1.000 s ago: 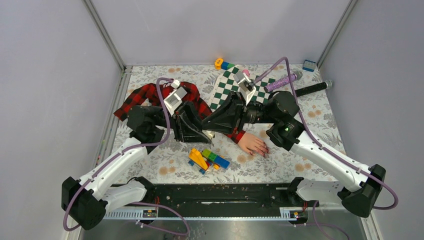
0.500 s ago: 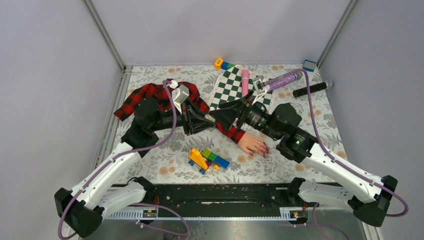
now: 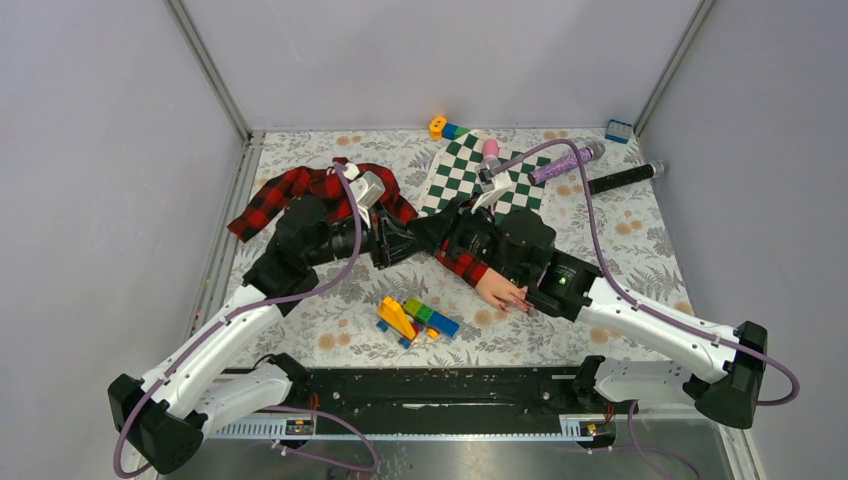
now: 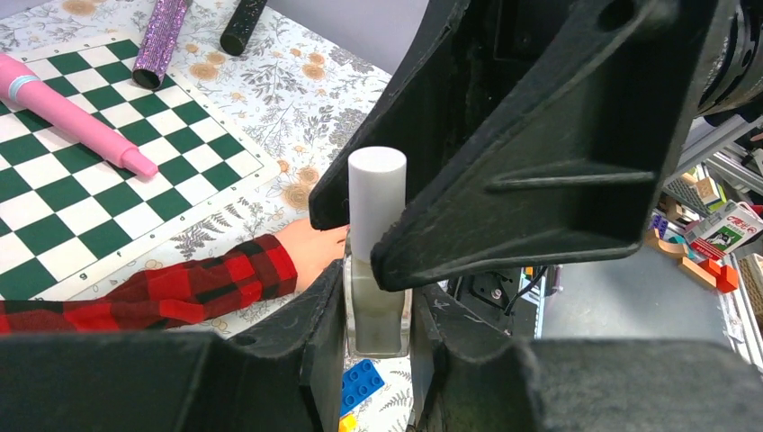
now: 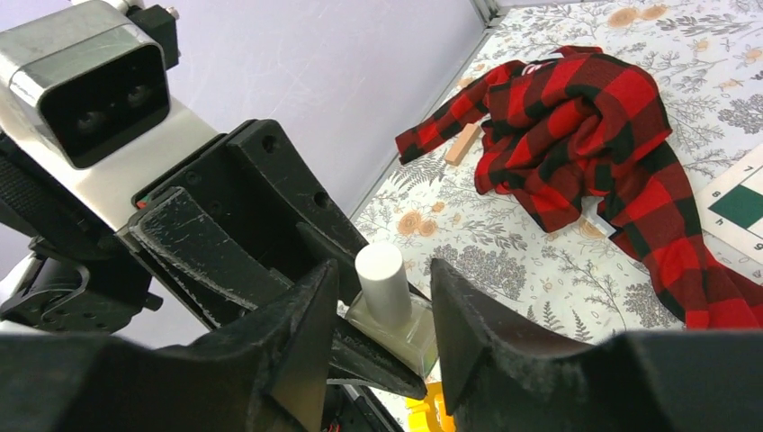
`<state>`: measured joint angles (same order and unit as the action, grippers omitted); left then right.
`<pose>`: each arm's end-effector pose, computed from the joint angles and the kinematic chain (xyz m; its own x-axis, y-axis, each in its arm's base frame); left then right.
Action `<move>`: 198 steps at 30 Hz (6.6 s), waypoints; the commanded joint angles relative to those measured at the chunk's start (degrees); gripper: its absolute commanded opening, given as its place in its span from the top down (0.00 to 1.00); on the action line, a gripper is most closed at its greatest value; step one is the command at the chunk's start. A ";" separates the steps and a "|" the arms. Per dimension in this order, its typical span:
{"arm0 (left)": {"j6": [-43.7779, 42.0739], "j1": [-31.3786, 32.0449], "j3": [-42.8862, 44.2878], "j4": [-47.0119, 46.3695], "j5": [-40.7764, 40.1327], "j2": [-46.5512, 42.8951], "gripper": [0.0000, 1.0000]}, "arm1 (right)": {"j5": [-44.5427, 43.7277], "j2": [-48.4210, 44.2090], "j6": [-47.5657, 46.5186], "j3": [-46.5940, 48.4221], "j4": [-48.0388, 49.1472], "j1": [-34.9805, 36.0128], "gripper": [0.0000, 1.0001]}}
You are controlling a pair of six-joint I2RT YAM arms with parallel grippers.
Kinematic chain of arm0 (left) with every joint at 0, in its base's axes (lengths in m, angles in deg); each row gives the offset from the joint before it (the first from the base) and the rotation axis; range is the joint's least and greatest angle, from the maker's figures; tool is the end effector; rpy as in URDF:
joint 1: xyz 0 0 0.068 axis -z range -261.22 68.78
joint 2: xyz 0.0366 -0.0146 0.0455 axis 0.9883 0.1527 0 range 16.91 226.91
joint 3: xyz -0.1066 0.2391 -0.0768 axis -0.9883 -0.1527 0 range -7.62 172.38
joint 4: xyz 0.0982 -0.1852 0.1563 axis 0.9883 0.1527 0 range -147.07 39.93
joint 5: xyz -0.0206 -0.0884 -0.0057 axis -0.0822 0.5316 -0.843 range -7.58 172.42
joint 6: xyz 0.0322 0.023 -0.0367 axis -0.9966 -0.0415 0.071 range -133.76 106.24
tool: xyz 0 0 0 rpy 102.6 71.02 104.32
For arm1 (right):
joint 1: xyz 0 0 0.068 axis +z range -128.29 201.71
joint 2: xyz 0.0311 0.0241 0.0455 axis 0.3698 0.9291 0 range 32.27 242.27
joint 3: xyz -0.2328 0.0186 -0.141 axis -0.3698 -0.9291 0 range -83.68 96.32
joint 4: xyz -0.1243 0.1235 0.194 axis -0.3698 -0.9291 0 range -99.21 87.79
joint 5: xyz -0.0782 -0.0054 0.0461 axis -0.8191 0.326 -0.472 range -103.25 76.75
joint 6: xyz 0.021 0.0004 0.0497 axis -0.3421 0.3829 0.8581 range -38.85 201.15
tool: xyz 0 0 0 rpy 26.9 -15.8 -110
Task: Paint the nails
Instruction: Unscrew the nail polish bottle.
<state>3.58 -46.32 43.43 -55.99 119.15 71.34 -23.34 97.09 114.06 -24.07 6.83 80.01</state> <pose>0.1657 -0.1416 0.3656 -0.3433 -0.0519 -0.9378 0.8854 0.3151 -0.3416 0.1450 0.2228 0.3972 -0.3757 0.4096 -0.8313 -0.6453 0.5282 0.5518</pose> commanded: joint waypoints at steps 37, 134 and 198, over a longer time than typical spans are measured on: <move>43.89 -0.97 -3.50 -64.72 32.93 4.07 1.00 | 55.05 -0.77 0.66 3.40 25.60 -6.27 1.00; 33.17 -2.05 -1.10 -48.27 34.25 3.25 1.00 | 70.09 -0.99 5.32 3.58 33.52 -10.21 1.00; -4.75 0.26 5.42 5.77 -8.65 -1.51 1.00 | 1.73 5.37 -0.63 8.65 -0.73 0.13 1.00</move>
<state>0.28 -46.41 46.80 -47.64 111.91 69.90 -23.23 102.53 112.26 -17.84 3.81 79.40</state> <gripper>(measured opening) 0.263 0.124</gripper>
